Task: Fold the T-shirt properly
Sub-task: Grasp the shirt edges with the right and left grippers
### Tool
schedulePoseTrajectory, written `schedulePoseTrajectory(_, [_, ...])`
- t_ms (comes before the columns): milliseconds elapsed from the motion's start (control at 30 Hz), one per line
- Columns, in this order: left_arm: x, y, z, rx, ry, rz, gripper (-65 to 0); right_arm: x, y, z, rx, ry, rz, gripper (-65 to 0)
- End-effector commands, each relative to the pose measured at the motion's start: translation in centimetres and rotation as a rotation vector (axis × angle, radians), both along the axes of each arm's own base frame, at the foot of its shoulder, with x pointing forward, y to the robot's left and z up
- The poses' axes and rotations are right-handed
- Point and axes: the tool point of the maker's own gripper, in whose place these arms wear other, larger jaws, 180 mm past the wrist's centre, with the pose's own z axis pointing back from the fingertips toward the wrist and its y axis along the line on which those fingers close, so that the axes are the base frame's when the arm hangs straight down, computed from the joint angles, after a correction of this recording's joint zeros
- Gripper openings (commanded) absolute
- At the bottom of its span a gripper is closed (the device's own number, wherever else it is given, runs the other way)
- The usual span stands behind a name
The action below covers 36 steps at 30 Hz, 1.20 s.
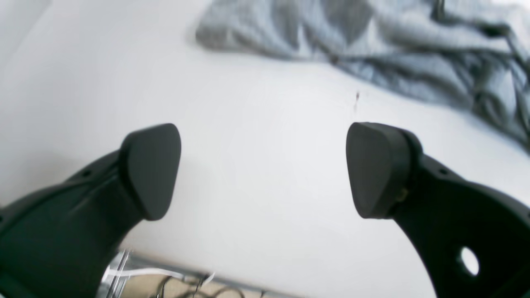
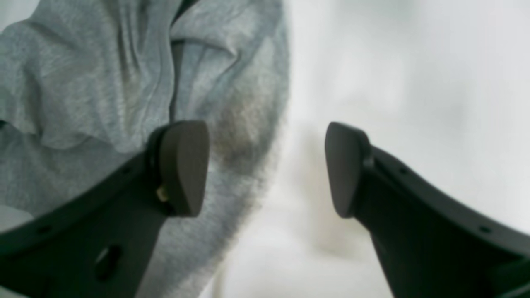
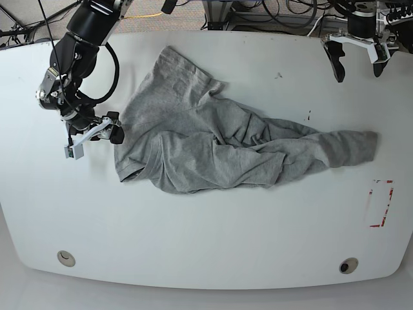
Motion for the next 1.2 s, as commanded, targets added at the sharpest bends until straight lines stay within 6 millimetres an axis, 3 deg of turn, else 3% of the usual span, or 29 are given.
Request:
schedulePoseTrajectory(0, [0.6, 0.2, 1.2, 0.014, -0.048, -0.003, -5.7, 0.9, -0.4, 0.4, 0.012, -0.025, -0.005, -23.0])
schedulePoseTrajectory(367, [4.4, 0.7, 3.4, 0.102, -0.149, -0.014, -5.7, 0.3, 0.9, -2.2, 0.086, 0.045, -0.005, -23.3])
schedulePoseTrajectory(567, [5.8, 0.7, 2.6, 0.082, -0.087, -0.009, -5.6, 0.4, 3.3, -2.7, 0.117, 0.052, 0.027, -24.4])
schedulePoseTrajectory(700, [6.5, 0.6, 1.6, 0.056, -0.013, -0.005, -5.4, -0.2, 3.6, -3.1, 0.124, 0.068, 0.032, -36.0])
schedulePoseTrajectory(900, [8.6, -1.3, 1.0, 0.022, 0.043, -0.103, -5.3, -0.4, 4.4, -3.4, 0.118, 0.076, 0.063, -63.3])
schedulePoseTrajectory(1167, [11.6, -3.8, -0.6, -0.016, 0.139, -0.217, -5.6, -0.6, 3.6, -0.8, 0.045, 0.002, 0.075, -65.0])
